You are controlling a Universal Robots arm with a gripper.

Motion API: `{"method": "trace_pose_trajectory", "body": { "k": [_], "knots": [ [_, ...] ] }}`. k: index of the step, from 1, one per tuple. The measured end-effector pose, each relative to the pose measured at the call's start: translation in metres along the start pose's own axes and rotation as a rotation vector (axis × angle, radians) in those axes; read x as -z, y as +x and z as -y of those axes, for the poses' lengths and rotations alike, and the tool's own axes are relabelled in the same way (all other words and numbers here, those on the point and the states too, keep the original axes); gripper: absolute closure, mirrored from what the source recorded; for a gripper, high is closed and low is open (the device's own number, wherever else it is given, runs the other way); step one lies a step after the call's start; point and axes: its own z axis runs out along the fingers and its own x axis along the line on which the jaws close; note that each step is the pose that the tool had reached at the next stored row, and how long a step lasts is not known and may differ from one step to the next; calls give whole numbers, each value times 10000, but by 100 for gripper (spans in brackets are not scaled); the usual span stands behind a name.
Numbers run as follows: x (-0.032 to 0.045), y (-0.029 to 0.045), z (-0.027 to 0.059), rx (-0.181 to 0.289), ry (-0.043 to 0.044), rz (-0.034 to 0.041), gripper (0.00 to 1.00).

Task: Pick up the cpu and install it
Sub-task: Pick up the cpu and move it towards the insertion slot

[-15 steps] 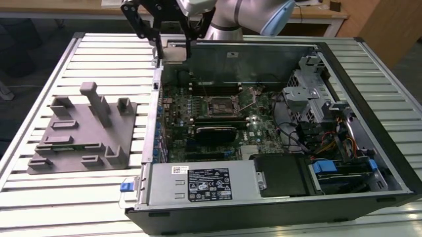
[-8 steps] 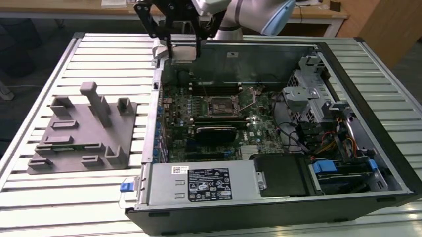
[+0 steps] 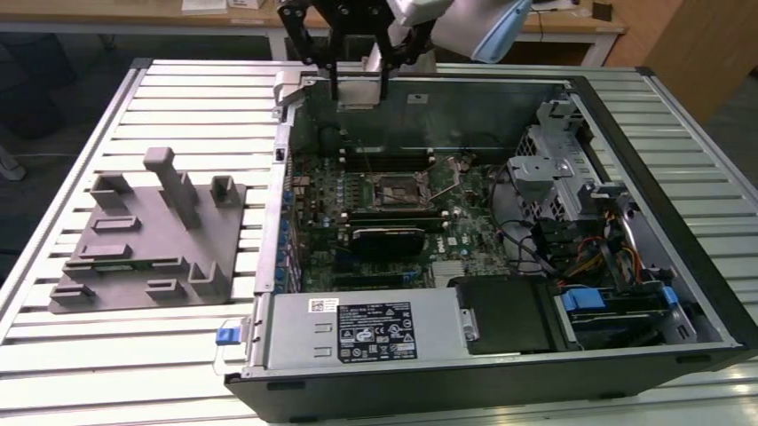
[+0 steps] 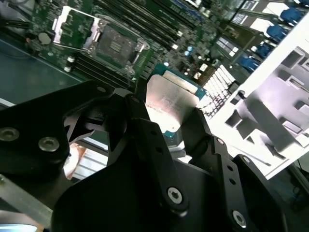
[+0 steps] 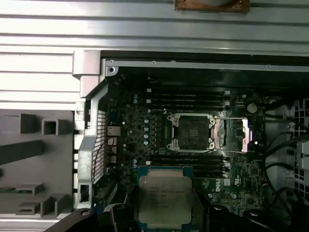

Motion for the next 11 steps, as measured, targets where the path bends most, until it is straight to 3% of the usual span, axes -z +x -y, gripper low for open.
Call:
{"method": "trace_pose_trajectory", "body": {
  "k": [4, 11],
  "knots": [
    [-9, -155, -34, 1, -2, 0, 47],
    [-19, -344, -94, 1, -6, 4, 47]
  ]
}}
